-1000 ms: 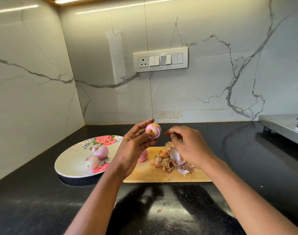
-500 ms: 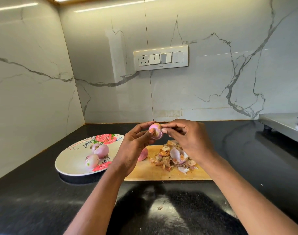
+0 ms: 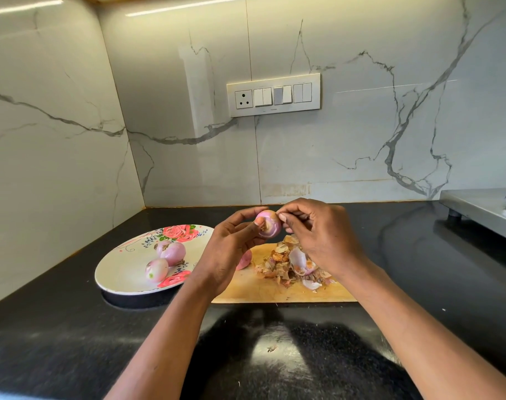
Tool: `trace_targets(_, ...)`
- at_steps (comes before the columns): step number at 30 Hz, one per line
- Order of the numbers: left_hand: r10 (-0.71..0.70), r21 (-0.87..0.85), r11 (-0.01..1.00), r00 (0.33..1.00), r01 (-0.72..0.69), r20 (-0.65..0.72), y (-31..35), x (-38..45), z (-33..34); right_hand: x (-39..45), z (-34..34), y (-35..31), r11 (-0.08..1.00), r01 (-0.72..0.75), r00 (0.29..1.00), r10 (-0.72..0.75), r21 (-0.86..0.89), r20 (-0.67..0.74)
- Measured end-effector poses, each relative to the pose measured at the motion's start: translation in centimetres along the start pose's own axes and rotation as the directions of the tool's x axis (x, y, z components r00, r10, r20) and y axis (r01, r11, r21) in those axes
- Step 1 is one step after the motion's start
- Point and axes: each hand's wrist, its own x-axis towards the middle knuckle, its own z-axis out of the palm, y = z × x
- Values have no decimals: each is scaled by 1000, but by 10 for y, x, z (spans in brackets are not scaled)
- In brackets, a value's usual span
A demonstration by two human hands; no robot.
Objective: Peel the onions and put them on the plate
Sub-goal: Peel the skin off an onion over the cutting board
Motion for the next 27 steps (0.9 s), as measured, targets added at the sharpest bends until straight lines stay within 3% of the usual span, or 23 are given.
trace_targets(6,19,-17,1000,1000,-19,0,4,-2,1,-1,0,0,992,-92,995,89,81,37)
trace_targets(18,-4,34,999,1000,4,-9,3,-3,2,-2,1,-1,999,-38,999,38,-10,13)
trace_targets(23,-4,-25,1000,1000,3,-21,3,-2,0,-1,-1,-2,982,-139,989,132,128,59)
trace_targets(27,11,-42,999,1000,-12,-21,2,-1,-1,-1,0,-6,983,-132,989,122,130,80)
